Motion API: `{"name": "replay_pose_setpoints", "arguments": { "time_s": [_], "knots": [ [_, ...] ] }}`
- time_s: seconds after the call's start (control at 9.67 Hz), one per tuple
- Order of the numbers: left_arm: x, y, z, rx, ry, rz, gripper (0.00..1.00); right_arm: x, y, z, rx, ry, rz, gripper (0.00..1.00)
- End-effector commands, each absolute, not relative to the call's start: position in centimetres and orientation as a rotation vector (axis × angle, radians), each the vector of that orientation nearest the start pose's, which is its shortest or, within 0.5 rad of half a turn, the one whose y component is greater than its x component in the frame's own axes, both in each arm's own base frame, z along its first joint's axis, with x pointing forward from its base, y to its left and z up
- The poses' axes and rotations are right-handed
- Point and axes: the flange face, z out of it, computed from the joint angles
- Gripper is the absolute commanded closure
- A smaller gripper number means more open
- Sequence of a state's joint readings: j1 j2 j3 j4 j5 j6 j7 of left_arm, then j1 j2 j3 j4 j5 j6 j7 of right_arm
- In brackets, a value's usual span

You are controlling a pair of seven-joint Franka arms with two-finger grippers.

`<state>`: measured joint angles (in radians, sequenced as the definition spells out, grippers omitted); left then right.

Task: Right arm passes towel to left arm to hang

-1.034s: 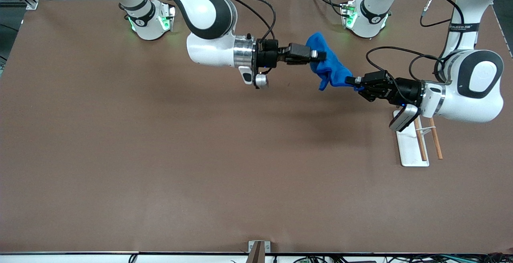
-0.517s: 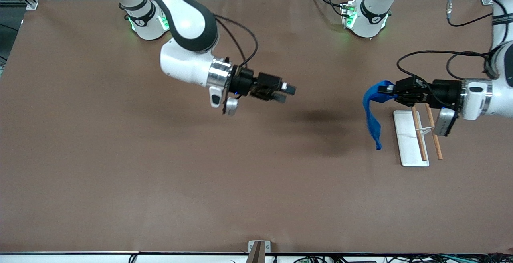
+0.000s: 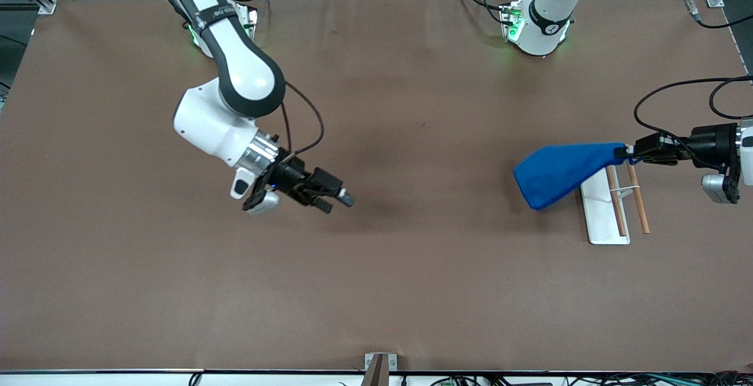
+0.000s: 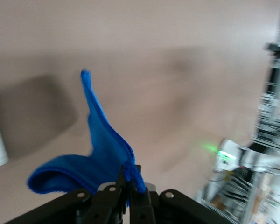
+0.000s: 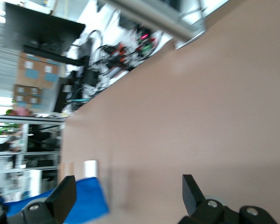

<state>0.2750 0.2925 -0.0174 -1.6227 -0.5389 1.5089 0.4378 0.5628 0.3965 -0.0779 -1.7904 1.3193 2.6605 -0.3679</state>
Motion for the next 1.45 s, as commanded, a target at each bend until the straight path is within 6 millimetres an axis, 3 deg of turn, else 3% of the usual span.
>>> {"name": "replay_pose_setpoints", "arguments": {
  "time_s": [0.0,0.1,0.21,0.41,0.52,0.83,1.24,1.34],
  "knots": [
    [59.9,13.6,41.8,2.644,-0.111,-0.303,1.0,61.6,23.8,36.6,-2.407,0.163,-0.496,0.0],
    [59.0,17.0,42.2,2.695,-0.07,-0.307,1.0,63.0,19.5,36.3,-2.52,0.073,-0.484,0.0],
    [59.2,18.8,43.5,2.723,-0.052,-0.268,1.0,63.8,16.0,36.9,-2.599,0.001,-0.432,0.0],
    [57.3,24.5,43.9,2.716,0.079,-0.224,1.0,64.2,10.4,39.4,-2.701,-0.073,-0.369,0.0],
    [57.3,24.8,43.2,2.71,0.085,-0.238,1.0,64.2,7.6,41.7,-2.774,-0.104,-0.31,0.0],
    [59.5,26.2,38.8,2.689,0.103,-0.281,0.99,63.9,3.0,47.6,-2.954,0.112,-0.107,0.0],
    [62.7,28.0,34.7,2.738,0.151,-0.184,0.99,59.4,-5.8,55.0,-2.991,0.193,-0.092,0.0],
    [63.1,28.4,34.2,2.746,0.156,-0.165,0.99,57.1,-7.5,57.4,-3.007,0.207,-0.057,0.0]
  ]
}}
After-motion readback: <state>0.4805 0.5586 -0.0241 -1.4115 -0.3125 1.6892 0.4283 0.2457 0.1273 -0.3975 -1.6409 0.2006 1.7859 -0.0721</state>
